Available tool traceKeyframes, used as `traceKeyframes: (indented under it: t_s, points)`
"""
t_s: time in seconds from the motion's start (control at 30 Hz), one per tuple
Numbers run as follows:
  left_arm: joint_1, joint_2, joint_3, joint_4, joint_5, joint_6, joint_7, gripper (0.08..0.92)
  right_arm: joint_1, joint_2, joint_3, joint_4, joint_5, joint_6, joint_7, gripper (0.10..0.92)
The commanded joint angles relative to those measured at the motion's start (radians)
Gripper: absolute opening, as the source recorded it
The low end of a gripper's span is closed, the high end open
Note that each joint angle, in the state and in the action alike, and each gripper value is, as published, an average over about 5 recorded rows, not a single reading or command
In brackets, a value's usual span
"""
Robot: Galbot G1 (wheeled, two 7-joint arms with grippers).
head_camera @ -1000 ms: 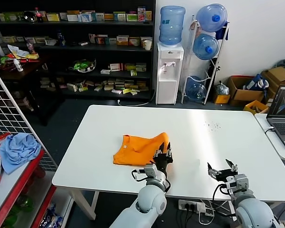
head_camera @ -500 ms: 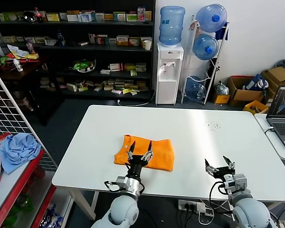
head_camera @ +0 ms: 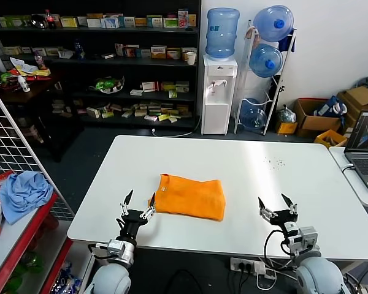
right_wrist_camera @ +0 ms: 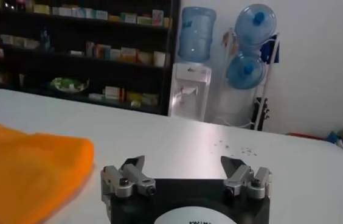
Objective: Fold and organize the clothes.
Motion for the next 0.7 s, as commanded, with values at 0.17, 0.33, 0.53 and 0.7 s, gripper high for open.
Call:
traceKeyframes:
  t_s: [0.17,0.33,0.53,0.7]
  points:
    - [0.063,0.055,-0.134,-0.073,0.073,0.165,0.078,0.823,0.009,0.142,0.068,-0.022,-0.081,0.065,-0.101,0.823]
    - [0.069,0.040,-0.170,-0.112,0.080,0.229,0.111,0.823,0.003,0.175,0.069,-0.002,-0.146,0.005,-0.096,0.823]
    - [0.078,0.024,-0.197,-0.137,0.092,0.266,0.141,0.823,-0.010,0.187,0.073,0.040,-0.202,-0.069,-0.089,0.823]
    - [0.085,0.011,-0.205,-0.144,0.108,0.277,0.147,0.823,-0.009,0.191,0.074,0.059,-0.210,-0.090,-0.087,0.823]
